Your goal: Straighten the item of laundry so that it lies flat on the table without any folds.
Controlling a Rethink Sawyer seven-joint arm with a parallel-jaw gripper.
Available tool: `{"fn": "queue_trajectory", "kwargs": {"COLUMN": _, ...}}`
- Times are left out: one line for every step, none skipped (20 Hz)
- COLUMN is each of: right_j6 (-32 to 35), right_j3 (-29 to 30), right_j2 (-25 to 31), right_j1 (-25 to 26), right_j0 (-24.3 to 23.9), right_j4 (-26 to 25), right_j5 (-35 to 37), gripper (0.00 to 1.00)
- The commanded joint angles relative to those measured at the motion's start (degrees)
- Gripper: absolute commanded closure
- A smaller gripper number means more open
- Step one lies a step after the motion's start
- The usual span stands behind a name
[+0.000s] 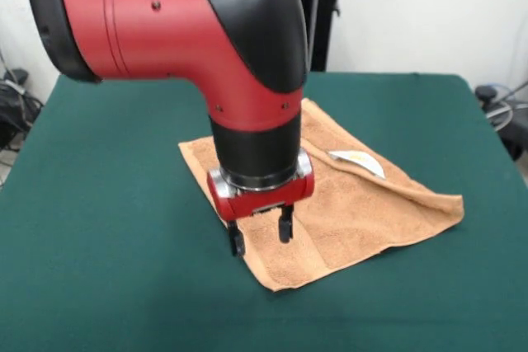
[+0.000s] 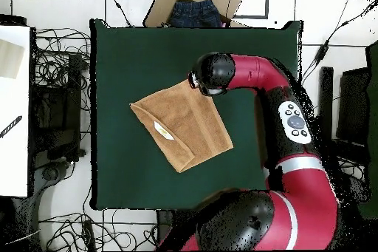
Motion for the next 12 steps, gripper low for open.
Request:
{"fn": "queue_trajectory", "kwargs": {"right_j6": -8.91, "right_j3": 0.40, "right_j2": 2.21, "right_j1": 3.90, "right_j0": 3.34, "right_j4": -3.53, "right_j5": 3.14, "gripper": 0.00}}
{"fn": "queue_trajectory", "kwargs": {"right_j6": -8.67, "right_j3": 0.45, "right_j2": 2.04, "right_j1": 3.86, "right_j0": 3.79, "right_j4": -3.75, "right_j5": 3.14, "gripper": 0.00}}
{"fn": "queue_trajectory", "kwargs": {"right_j6": -8.52, "right_j3": 0.60, "right_j2": 1.97, "right_j1": 3.46, "right_j0": 4.12, "right_j4": -3.79, "right_j5": 3.48, "gripper": 0.00}}
{"fn": "queue_trajectory", "kwargs": {"right_j6": -8.16, "right_j3": 0.81, "right_j2": 1.89, "right_j1": 3.47, "right_j0": 4.49, "right_j4": -3.95, "right_j5": 3.31, "gripper": 0.00}}
{"fn": "queue_trajectory", "kwargs": {"right_j6": -7.88, "right_j3": 1.90, "right_j2": 1.81, "right_j1": 3.05, "right_j0": 4.48, "right_j4": -4.12, "right_j5": 2.64, "gripper": 0.00}}
{"fn": "queue_trajectory", "kwargs": {"right_j6": -7.62, "right_j3": 2.42, "right_j2": 1.75, "right_j1": 2.86, "right_j0": 4.76, "right_j4": -4.31, "right_j5": 2.24, "gripper": 0.00}}
{"fn": "queue_trajectory", "kwargs": {"right_j6": -7.35, "right_j3": 2.94, "right_j2": 1.69, "right_j1": 2.67, "right_j0": 5.03, "right_j4": -4.50, "right_j5": 1.83, "gripper": 0.00}}
{"fn": "queue_trajectory", "kwargs": {"right_j6": -6.98, "right_j3": 3.41, "right_j2": 1.57, "right_j1": 2.49, "right_j0": 5.31, "right_j4": -4.72, "right_j5": 1.34, "gripper": 0.00}}
{"fn": "queue_trajectory", "kwargs": {"right_j6": -6.58, "right_j3": 4.02, "right_j2": 1.43, "right_j1": 2.04, "right_j0": 5.39, "right_j4": -4.92, "right_j5": 0.79, "gripper": 0.00}}
{"fn": "queue_trajectory", "kwargs": {"right_j6": -6.15, "right_j3": 4.78, "right_j2": 1.32, "right_j1": 1.70, "right_j0": 5.39, "right_j4": -5.15, "right_j5": 0.00, "gripper": 0.00}}
{"fn": "queue_trajectory", "kwargs": {"right_j6": -5.71, "right_j3": 5.54, "right_j2": 1.20, "right_j1": 1.36, "right_j0": 5.39, "right_j4": -5.37, "right_j5": -0.80, "gripper": 0.00}}
{"fn": "queue_trajectory", "kwargs": {"right_j6": -5.22, "right_j3": 6.01, "right_j2": 1.16, "right_j1": 1.50, "right_j0": 5.39, "right_j4": -5.60, "right_j5": -1.76, "gripper": 0.00}}
